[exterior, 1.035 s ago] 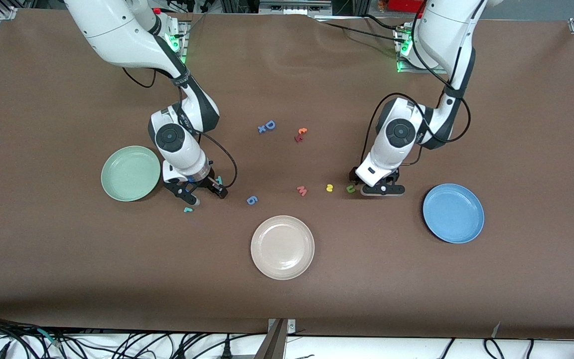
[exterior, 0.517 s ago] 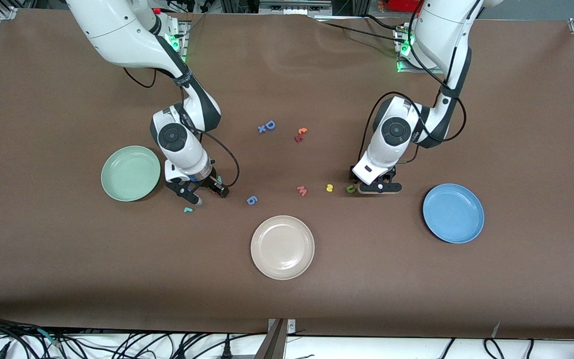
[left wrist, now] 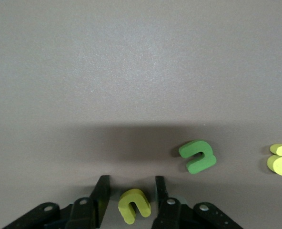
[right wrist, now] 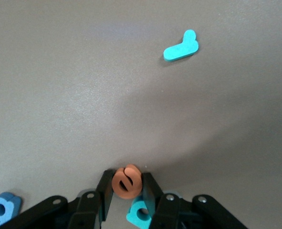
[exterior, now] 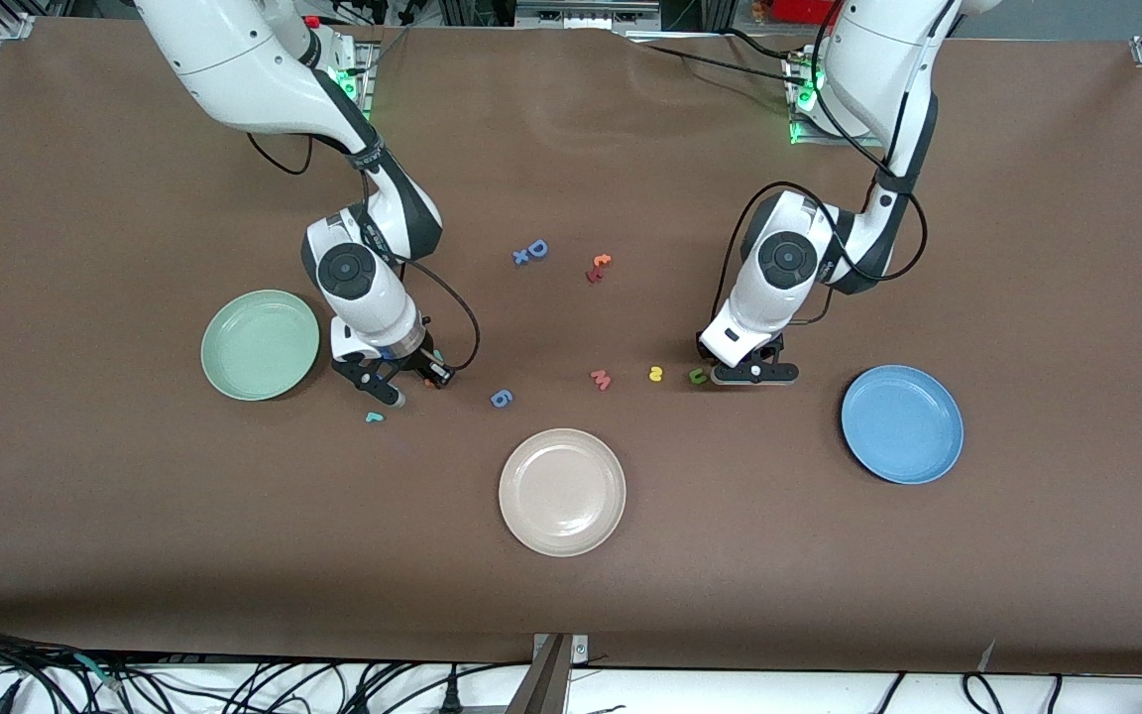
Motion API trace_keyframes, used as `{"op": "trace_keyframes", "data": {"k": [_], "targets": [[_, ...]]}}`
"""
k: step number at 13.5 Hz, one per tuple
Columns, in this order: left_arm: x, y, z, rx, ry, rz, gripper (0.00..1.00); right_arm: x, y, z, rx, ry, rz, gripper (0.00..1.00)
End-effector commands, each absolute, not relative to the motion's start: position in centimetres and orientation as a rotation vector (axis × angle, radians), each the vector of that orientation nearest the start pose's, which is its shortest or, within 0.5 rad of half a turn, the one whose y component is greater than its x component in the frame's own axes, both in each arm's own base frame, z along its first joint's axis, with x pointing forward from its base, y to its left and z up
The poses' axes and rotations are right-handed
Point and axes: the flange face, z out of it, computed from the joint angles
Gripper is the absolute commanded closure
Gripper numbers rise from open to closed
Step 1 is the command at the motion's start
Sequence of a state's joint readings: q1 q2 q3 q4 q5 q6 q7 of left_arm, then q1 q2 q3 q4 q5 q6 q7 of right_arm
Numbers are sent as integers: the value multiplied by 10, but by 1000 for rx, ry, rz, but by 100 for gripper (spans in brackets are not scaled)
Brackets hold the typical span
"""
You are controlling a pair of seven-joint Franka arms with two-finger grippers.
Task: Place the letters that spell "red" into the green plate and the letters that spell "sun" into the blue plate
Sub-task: 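Grasp the orange e with the right gripper while the left gripper grasps yellow u, then drop the orange e on the green plate while the left gripper lifts the u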
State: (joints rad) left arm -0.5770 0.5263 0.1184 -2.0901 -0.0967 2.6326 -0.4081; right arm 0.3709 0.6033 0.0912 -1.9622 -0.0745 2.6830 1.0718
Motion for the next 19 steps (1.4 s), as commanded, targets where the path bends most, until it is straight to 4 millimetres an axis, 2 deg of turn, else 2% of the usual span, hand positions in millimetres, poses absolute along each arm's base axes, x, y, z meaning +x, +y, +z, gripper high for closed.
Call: {"op": "trace_keyframes", "data": {"k": [1, 4, 7, 9, 12, 13, 15, 17, 19], "targets": [[512, -252, 165, -3141, -47, -10, 55, 559, 278, 170, -2929, 865, -120, 83], [510, -250, 163, -3138, -47, -1, 55, 570, 267, 193, -2946, 868, -138, 83], [505, -252, 162, -3137, -37, 9, 55, 583, 261, 231, -3005, 893, -75, 83], [505, -252, 161, -3136, -37, 14, 55, 588, 246, 256, -3038, 890, -36, 83], [502, -250, 159, -3132, -33, 24, 56, 592, 205, 299, -3072, 810, 79, 83], [502, -250, 159, -3132, -31, 24, 59, 592, 186, 315, -3079, 764, 127, 83], [503, -249, 159, -3133, -23, 22, 72, 593, 144, 334, -3114, 683, 211, 83], [503, -249, 159, -3133, -26, 22, 86, 593, 103, 342, -3140, 607, 266, 83], [503, -249, 159, -3133, -26, 22, 91, 592, 67, 336, -3159, 537, 309, 83]]}}
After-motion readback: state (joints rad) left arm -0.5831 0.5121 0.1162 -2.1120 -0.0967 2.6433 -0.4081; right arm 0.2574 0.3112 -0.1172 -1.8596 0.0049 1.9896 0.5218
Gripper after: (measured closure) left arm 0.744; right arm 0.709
